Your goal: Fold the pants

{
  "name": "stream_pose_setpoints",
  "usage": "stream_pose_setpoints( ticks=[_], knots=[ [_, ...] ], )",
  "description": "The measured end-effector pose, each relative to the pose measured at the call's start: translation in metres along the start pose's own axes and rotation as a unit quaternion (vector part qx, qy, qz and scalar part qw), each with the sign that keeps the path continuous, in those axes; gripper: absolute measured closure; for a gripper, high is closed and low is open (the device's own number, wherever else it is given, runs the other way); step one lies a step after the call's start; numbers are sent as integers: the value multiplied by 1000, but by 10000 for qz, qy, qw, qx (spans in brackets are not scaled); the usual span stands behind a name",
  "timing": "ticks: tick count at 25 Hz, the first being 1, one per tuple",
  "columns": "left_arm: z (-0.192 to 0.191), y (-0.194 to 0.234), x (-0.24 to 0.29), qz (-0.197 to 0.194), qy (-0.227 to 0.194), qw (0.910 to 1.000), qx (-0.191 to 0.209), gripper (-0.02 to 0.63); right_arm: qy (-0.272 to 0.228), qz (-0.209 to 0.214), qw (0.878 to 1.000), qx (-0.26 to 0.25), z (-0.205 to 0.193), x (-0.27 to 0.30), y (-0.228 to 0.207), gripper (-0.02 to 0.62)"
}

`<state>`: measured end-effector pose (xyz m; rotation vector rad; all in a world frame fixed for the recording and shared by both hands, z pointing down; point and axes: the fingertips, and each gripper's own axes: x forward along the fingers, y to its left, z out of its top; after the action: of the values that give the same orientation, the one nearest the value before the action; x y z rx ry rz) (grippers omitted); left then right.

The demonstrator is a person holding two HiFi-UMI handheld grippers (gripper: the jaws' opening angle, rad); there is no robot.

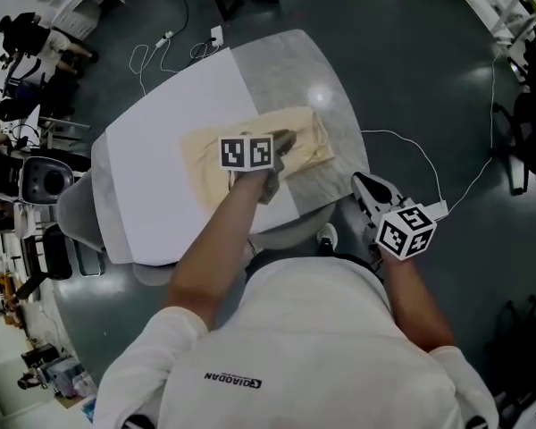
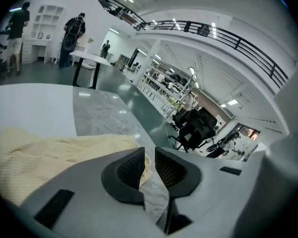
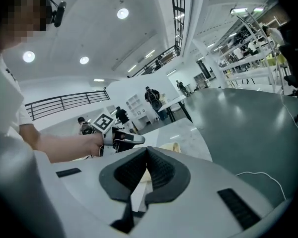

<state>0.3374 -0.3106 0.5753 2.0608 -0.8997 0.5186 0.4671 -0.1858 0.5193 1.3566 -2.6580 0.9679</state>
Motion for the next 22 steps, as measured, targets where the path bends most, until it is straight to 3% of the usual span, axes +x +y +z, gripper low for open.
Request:
stream_pose_setpoints(
  ticks=[5, 10, 16, 22],
  knots=[
    [2, 6, -61, 145, -662, 9977, -3, 570, 13, 351, 9990, -285, 17, 15, 23, 574],
    [-5, 19, -116, 326, -1020, 9942, 92, 578, 198, 679, 9964, -461, 19, 46, 38, 574],
    [-23, 98, -199, 889, -1370, 9858, -388, 577, 519, 931, 9924, -619, 4, 97, 86, 574],
    [-59, 199, -255, 1481, -1384, 9747, -941, 578, 781, 913, 9905, -669, -12, 132, 132, 574]
  ],
)
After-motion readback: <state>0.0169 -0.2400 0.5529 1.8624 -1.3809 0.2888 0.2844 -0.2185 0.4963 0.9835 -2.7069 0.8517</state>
